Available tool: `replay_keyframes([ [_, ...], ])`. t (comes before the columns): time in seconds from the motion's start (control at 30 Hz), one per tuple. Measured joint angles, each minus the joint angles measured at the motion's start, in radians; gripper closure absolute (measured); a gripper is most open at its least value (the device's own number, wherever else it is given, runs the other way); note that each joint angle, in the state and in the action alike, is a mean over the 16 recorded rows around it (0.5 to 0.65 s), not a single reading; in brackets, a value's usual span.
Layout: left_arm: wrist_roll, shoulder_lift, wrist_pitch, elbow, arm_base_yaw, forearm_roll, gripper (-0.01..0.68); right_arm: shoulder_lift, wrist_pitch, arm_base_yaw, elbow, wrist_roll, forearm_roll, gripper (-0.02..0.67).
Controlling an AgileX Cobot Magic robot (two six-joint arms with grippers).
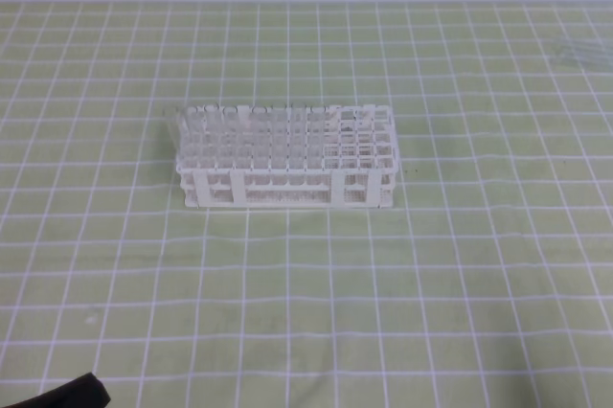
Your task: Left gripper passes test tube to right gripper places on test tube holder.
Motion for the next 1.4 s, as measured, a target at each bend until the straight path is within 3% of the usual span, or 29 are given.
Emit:
replay_keyframes([
  [0.9, 0.0, -0.009, -0.005, -0.002, 0.015, 0.0, 0.675, 0.0, 0.056, 0.0, 0.0, -0.007, 0.01, 0.664],
  [1.1, -0.003, -0.023, -0.022, -0.004, 0.139, -0.013, 0.676, 0.0, 0.056, 0.0, 0.0, -0.007, 0.011, 0.664],
  [1.4, -0.006, -0.043, -0.051, -0.004, 0.485, -0.048, 0.676, 0.0, 0.055, 0.0, 0.0, -0.007, 0.012, 0.665],
])
